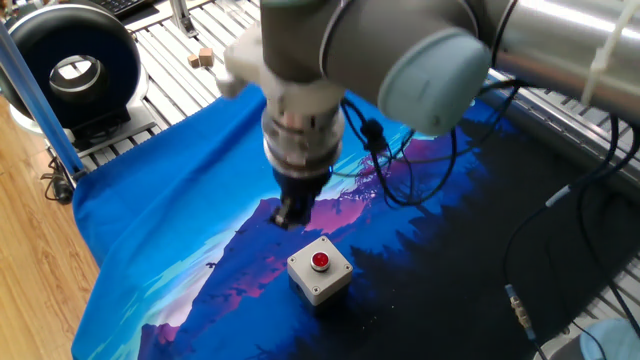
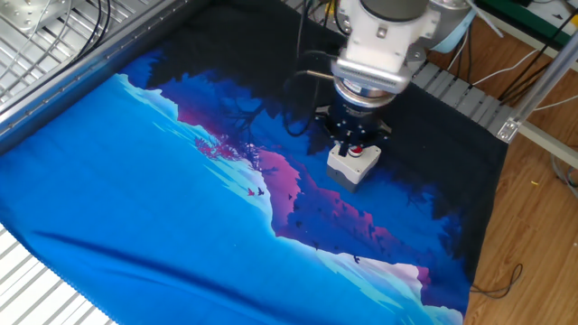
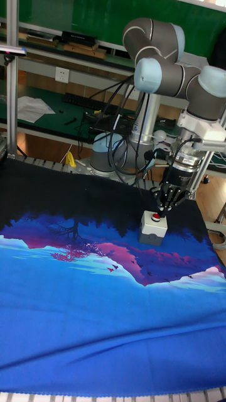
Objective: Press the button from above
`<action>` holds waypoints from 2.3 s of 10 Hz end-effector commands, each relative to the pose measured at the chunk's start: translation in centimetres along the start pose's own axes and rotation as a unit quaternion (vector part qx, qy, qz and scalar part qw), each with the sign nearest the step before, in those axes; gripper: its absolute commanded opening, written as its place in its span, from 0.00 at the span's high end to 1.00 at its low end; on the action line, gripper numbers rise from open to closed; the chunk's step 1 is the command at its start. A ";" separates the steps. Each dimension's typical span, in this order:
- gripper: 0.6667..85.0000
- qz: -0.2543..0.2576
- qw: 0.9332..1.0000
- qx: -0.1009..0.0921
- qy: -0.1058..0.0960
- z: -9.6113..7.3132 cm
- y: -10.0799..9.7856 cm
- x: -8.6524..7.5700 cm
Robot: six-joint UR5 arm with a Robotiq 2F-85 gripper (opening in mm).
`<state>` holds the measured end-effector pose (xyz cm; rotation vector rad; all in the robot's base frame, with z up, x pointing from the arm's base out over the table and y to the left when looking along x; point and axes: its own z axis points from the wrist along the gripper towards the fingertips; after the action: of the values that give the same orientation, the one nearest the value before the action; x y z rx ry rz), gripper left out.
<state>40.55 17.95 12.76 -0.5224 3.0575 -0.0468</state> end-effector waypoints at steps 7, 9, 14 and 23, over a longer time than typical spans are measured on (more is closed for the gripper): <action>1.00 0.001 0.999 0.000 0.033 1.2 2.2 4.5; 1.00 0.000 0.999 0.006 0.043 1.7 2.7 5.5; 1.00 -0.013 0.999 0.022 0.045 2.7 0.7 3.7; 1.00 -0.027 0.995 0.043 0.088 3.0 1.4 3.8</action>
<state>36.29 17.83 9.99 -0.6149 3.1820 -0.2212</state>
